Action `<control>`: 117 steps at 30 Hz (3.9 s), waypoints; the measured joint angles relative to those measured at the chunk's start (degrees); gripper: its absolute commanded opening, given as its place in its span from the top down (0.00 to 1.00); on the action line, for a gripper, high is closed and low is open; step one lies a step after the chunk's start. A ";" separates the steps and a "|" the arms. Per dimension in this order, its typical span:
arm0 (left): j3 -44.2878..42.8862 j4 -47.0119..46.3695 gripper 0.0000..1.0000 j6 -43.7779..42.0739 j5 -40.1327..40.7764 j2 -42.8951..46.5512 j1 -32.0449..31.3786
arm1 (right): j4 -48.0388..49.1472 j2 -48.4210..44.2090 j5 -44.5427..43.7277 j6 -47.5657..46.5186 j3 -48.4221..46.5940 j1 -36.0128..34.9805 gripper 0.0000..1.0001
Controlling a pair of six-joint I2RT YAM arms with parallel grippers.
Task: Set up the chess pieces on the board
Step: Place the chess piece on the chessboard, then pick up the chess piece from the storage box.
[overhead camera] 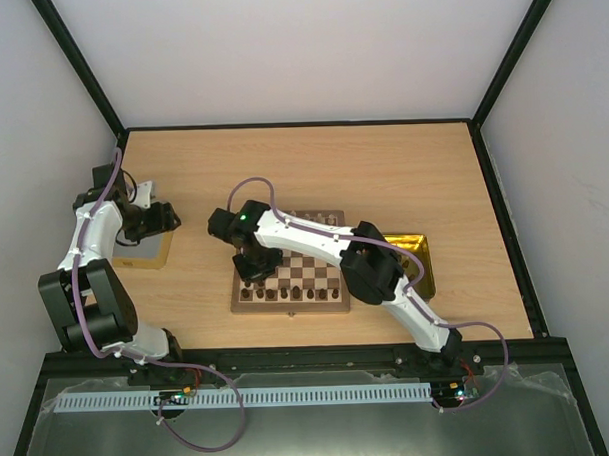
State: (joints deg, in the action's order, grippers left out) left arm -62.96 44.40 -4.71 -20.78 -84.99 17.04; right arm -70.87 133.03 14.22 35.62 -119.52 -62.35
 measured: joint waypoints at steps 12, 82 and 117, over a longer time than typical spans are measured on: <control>0.02 0.00 0.25 0.02 0.00 0.00 0.00 | 0.00 0.63 0.44 0.00 0.00 0.00 0.88; 0.02 -0.20 0.25 0.00 -0.04 0.00 0.00 | -0.50 1.77 -2.95 0.22 -3.76 1.60 0.79; 0.04 -0.22 0.25 0.00 0.70 -0.02 -1.66 | 16.28 -46.01 -3.76 1.42 62.69 33.90 0.78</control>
State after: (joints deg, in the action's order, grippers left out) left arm -62.92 44.18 -4.71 -20.08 -85.01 15.38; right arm -54.59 87.02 10.46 37.04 -56.84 -28.45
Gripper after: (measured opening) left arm 0.746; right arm 0.222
